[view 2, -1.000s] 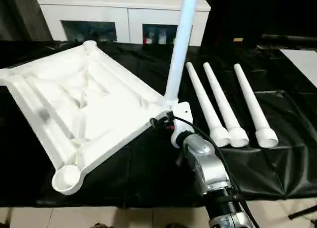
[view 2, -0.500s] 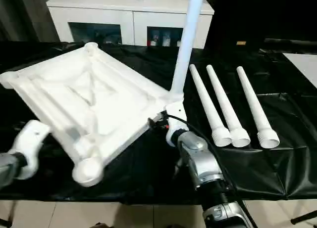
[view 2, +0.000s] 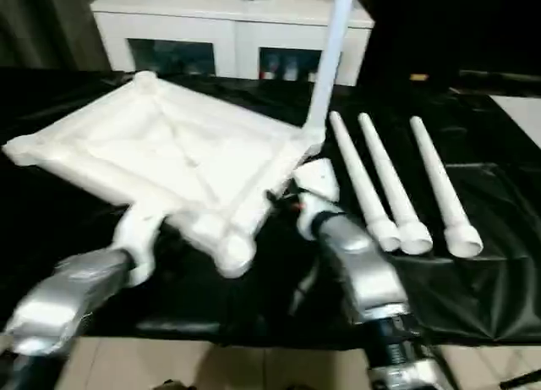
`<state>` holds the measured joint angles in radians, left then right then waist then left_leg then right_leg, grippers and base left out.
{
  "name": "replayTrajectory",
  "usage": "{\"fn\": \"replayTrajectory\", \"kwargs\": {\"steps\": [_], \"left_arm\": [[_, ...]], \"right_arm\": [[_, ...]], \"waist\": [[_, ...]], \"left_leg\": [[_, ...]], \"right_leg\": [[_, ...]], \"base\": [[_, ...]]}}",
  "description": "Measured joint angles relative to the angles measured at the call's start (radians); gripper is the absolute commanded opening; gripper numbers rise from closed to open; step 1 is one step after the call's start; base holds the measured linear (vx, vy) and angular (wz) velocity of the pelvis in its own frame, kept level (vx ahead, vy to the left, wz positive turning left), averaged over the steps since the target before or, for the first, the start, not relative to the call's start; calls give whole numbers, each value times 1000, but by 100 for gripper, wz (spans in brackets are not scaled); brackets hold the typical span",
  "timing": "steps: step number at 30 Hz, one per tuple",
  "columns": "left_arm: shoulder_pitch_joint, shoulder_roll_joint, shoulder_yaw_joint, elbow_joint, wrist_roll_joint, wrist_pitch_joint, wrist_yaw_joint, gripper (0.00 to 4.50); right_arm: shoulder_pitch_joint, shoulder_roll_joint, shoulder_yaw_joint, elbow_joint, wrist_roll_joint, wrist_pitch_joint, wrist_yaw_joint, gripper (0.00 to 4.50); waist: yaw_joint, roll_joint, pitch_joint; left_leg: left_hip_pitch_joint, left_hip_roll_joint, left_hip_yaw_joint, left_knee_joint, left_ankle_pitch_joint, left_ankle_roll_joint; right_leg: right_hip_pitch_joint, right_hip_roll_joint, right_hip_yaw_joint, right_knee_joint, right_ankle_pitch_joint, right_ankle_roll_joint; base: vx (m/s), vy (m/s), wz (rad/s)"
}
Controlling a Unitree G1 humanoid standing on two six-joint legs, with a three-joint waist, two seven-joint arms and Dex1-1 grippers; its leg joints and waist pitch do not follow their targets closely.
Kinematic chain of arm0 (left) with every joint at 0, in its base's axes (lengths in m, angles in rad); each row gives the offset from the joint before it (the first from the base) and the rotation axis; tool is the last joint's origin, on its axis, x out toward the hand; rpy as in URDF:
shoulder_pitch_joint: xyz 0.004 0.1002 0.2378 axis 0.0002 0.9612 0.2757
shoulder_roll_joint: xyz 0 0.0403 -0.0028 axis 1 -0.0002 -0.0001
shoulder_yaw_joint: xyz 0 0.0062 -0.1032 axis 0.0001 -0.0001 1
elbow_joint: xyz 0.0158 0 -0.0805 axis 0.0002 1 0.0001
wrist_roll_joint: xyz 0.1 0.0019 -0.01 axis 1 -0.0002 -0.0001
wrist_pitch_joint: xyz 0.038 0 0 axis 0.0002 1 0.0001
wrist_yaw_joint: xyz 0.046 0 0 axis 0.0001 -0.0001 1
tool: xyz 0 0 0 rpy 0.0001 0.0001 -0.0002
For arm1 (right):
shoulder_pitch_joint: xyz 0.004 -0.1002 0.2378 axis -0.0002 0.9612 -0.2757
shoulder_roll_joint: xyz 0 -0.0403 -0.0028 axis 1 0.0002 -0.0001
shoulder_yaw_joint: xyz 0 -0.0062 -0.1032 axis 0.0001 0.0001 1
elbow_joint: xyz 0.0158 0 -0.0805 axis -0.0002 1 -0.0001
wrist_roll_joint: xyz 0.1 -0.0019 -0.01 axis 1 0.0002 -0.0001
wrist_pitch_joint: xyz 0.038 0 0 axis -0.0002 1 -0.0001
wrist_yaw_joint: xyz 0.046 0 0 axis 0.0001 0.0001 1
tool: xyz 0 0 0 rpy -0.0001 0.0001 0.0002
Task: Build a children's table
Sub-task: Rotate table base, then pick table leg
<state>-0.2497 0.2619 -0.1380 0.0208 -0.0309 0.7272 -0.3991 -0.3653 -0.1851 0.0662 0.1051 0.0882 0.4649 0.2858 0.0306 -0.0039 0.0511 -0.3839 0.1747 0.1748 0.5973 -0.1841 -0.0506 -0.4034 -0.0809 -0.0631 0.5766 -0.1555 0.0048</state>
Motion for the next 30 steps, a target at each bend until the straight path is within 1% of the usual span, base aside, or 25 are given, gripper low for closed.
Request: {"fn": "replayTrajectory", "kwargs": {"steps": [4, 6, 7, 9, 10, 11, 12, 14, 15, 17, 18, 20, 21, 22, 24, 26, 27, 28, 30], "left_arm": [[-38, -42, -21, 97, 16, -95, 34, 119], [-48, -60, -35, 130, 23, -134, 38, 119], [-73, -72, -46, 174, 30, -166, 43, 119], [-87, -89, -55, 205, 35, -194, 47, 119], [-101, -105, -57, 240, 39, -229, 56, 119], [-113, -117, -58, 267, 45, -256, 60, 127], [-116, -124, -58, 278, 48, -281, 63, 127], [-116, -132, -58, 288, 47, -345, 63, 127], [-116, -134, -58, 281, 45, -361, 59, 127], [-109, -120, -62, 234, 39, -382, 30, 127], [-99, -91, -79, 189, 33, -383, -4, 127], [-60, -20, -119, 73, 21, -377, -95, 127], [-34, 26, -135, 15, 10, -360, -147, 127], [-7, 78, -157, -50, -6, -335, -212, 127], [16, 119, -166, -106, -20, -302, -269, 127], [18, 181, -176, -188, -58, -248, -342, 127], [15, 199, -174, -223, -73, -232, -363, 127], [4, 213, -170, -257, -88, -218, -382, 127], [-12, 214, -161, -290, -106, -201, -393, 127]], "right_arm": [[-3, -49, -37, -3, -7, 61, -26, 370], [-10, -64, -40, -3, -11, 92, -36, 370], [-26, -82, -41, -3, -22, 126, -41, 370], [-50, -100, -44, -2, -25, 152, -43, 370], [-72, -115, -50, 2, -27, 180, -42, 370], [-90, -128, -57, 13, -27, 199, -41, 397], [-105, -140, -63, 20, -28, 211, -40, 397], [-142, -164, -79, 53, -25, 247, -29, 407], [-156, -177, -83, 69, -23, 257, -22, 416], [-197, -202, -86, 121, -22, 286, -4, 439], [-223, -219, -75, 159, -22, 301, 17, 439], [-283, -262, -67, 252, -28, 320, 41, 446], [-328, -269, -65, 320, -34, 320, 47, 446], [-373, -286, -65, 401, -46, 317, 49, 446], [-406, -305, -70, 471, -58, 310, 53, 446], [-448, -300, -65, 582, -61, 309, 73, 446], [-457, -301, -62, 626, -62, 309, 86, 446], [-461, -300, -60, 671, -62, 309, 98, 446], [-464, -293, -60, 724, -60, 309, 117, 446]], "waist": [[-4, 0, 0], [-3, 1, 0], [-1, 1, 0], [0, 2, 0], [2, 2, 0], [2, 1, 0], [1, 2, 0], [-2, 2, 0], [-2, 2, 0], [-3, 3, 0], [-5, 4, 0], [-5, 6, -1], [-11, 6, -1], [-12, 6, -1], [-10, 6, -1], [-8, 6, -1], [-4, 6, -1], [1, 7, 0], [3, 8, 0]], "left_leg": [[0, 0, 0, 1, 0, 0], [0, 0, 0, 1, 0, 0], [-1, 0, 0, 1, 0, 0], [-1, 0, 0, 1, 0, 0], [-1, 0, 0, 2, 1, 1], [-2, 0, 0, 2, 1, 2], [-3, 0, 0, 2, 1, 2], [-3, 0, 0, 3, 1, 2], [-2, 0, 0, 3, 1, 2], [-2, 1, 0, 4, 1, 2], [-2, 1, 0, 4, 1, 2], [-1, 2, 0, 4, 1, 2], [-1, 3, 0, 4, 1, 2], [-1, 3, 0, 4, 1, 2], [-1, 4, 1, 4, 1, 2], [-1, 5, 1, 4, 1, 2], [0, 5, 2, 5, 1, 2], [0, 5, 2, 6, 1, 2], [0, 5, 3, 7, 1, 2]], "right_leg": [[0, 0, 0, 0, 0, 0], [0, 0, 0, 0, 0, 0], [-1, 0, 0, 0, 0, 0], [0, 0, 0, 0, 0, 0], [0, 0, 0, 0, 0, 0], [0, 0, 0, 0, 0, 0], [0, 0, 0, 0, 0, 0], [0, 0, 0, 0, 0, 0], [0, 0, 0, 0, 1, -1], [-1, 0, 0, 2, 5, -6], [-1, 0, 0, 4, 6, -7], [-1, 1, -1, 4, 4, -5], [-3, 1, 0, 6, 3, -4], [-4, 2, 0, 8, 1, -4], [-4, 2, 0, 9, -1, -4], [-5, 3, -1, 13, -3, -6], [-5, 2, 0, 16, -4, -8], [-5, 2, 0, 18, -5, -8], [-5, 2, 1, 20, -4, -8]], "base": [[0, 0, 0], [0, 0, 0], [0, 0, 0], [0, 0, 0], [0, 0, 0], [0, 0, 0], [0, 0, 0], [0, 0, 0], [0, 0, 0], [0, 0, 0], [0, 0, 0], [0, 0, 0], [0, 0, 0], [0, 0, 0], [0, 0, 0], [0, 0, 0], [0, 0, 0], [0, 0, 0], [0, 0, 0]]}}
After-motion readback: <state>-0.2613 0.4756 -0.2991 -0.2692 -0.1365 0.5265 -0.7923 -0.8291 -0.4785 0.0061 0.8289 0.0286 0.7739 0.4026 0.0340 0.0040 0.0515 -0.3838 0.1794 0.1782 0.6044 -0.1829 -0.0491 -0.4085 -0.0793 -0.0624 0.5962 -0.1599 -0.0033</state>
